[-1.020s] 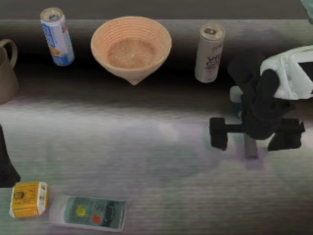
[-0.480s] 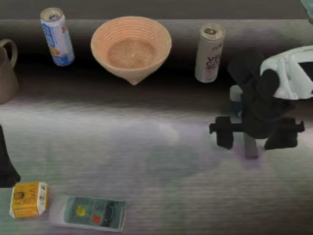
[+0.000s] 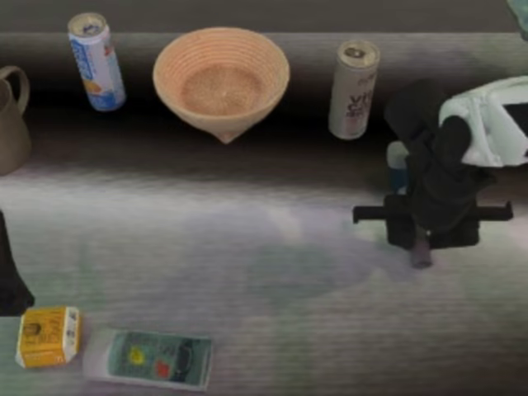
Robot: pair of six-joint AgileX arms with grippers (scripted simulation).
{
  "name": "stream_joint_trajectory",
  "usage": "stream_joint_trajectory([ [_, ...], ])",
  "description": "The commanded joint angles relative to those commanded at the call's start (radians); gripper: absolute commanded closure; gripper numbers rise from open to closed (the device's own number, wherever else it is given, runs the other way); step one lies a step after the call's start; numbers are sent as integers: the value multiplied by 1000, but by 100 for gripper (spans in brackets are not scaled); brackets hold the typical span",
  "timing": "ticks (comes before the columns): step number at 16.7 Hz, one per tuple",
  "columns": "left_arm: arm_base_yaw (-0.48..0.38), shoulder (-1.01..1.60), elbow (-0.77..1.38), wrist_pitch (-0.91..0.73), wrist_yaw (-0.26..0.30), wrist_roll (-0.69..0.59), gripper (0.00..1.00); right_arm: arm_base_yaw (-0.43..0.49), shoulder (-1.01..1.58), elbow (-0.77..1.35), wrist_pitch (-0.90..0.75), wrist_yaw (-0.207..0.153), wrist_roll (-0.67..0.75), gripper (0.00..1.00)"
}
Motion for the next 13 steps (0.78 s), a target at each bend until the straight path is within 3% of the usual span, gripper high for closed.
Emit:
stream_joint_trajectory([
  [7,0,0,0,0,0,0,0,3,-44,15,-6,10,-14,100],
  [10,0,0,0,0,0,0,0,6,-64,-4,89,-18,-44,100],
  [13,0,0,0,0,0,0,0,8,-100,-45,262,-68,-94,100],
])
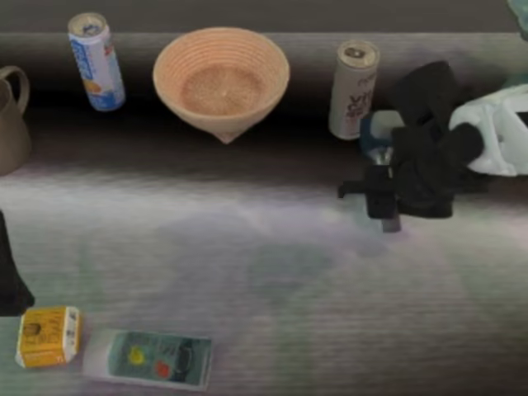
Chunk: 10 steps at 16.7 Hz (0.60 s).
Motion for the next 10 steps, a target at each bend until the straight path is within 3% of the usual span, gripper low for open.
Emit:
stream_joint_trajectory([
  [10,0,0,0,0,0,0,0,-5,-194,-239,854,-231,-232,100],
])
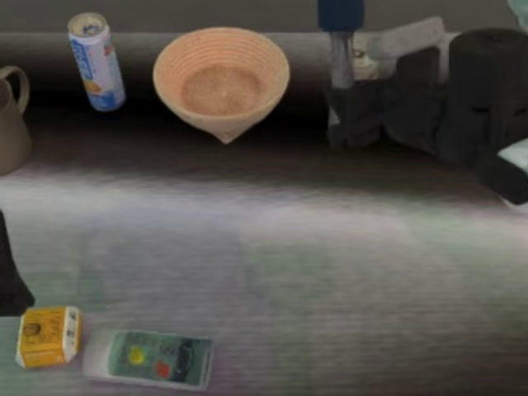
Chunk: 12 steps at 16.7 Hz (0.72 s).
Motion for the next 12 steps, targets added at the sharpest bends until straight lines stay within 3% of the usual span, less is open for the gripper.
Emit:
stream_joint_trajectory([
  [3,0,0,0,0,0,0,0,-3,-68,-59,203,-58,-62,100],
  [6,0,0,0,0,0,0,0,-5,-117,-92,314,-93,-102,100],
  [12,0,0,0,0,0,0,0,-2,-125,-94,332,-99,-108,100],
])
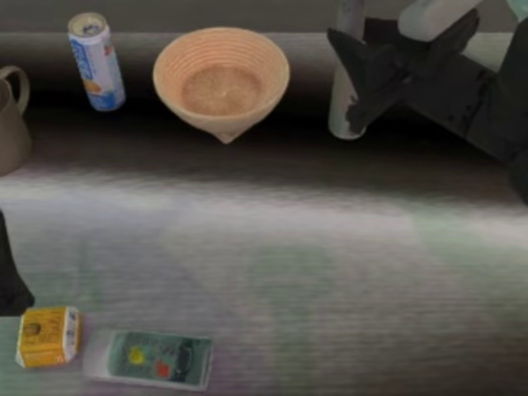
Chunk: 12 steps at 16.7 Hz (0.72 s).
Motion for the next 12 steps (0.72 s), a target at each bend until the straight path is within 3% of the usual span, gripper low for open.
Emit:
stream_joint_trajectory([
  [3,0,0,0,0,0,0,0,33,-5,-11,12,28,1,100],
  [9,0,0,0,0,0,0,0,186,-31,-64,68,177,12,100],
  [12,0,0,0,0,0,0,0,206,-36,-70,76,197,13,100],
])
